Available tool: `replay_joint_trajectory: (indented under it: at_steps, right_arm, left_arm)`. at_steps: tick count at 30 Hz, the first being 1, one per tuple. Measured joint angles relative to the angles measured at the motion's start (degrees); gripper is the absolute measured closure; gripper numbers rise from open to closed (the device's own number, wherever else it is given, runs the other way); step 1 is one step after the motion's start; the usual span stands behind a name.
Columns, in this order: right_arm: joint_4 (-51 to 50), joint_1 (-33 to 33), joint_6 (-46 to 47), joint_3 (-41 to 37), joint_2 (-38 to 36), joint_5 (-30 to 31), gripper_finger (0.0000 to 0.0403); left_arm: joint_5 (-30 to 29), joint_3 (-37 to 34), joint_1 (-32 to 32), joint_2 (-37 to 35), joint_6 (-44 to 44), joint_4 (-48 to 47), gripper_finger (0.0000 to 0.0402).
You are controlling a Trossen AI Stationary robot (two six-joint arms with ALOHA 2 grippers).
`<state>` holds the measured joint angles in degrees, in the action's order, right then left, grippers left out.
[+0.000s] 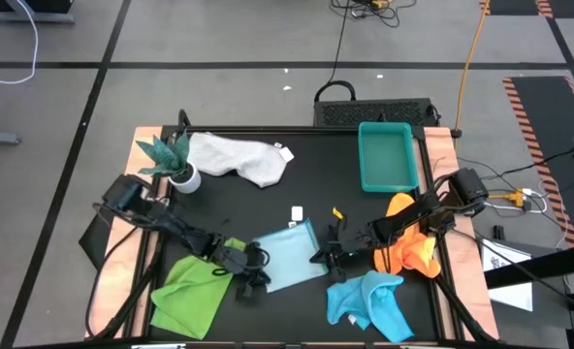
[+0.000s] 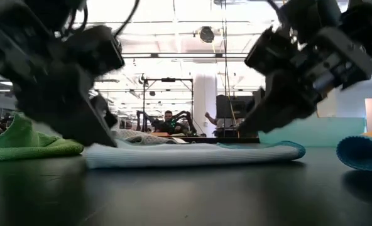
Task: Fold microfiber towels
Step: Fold the light blue microfiber cloth
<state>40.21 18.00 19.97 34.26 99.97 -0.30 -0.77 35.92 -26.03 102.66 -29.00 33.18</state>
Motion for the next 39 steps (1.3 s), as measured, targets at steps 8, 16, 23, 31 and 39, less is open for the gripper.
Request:
replay_joint_trajectory:
  at_steps: [8,16,23,31,39]
  right_arm:
    - [-3.35,1.70,0.84,1.26,0.64,-0.32,0.0396]
    - [-13.76,-4.63,-0.56,1.79,0.74,1.67,0.0402]
    - [-21.74,-12.29,-4.79,1.49,-6.68,17.51,0.0403]
    - [-18.24,-9.18,-4.62,1.60,-12.34,5.96,0.0403]
    - [-0.80,-2.51,-4.15,3.88,2.44,2.99,0.0403]
  left_arm:
    - [-15.28,0.07,0.96,-3.94,3.20,-5.73,0.0376]
    - [-21.91,0.31,6.04,-4.24,-10.43,-23.35,0.0376]
    - [-27.46,1.10,-0.82,-6.04,-24.04,-27.08,0.0376]
    - [-34.81,2.21,0.78,-7.52,-18.77,-23.31,0.0376]
    - [-35.24,2.21,10.95,-5.49,-9.86,-21.16,0.0376]
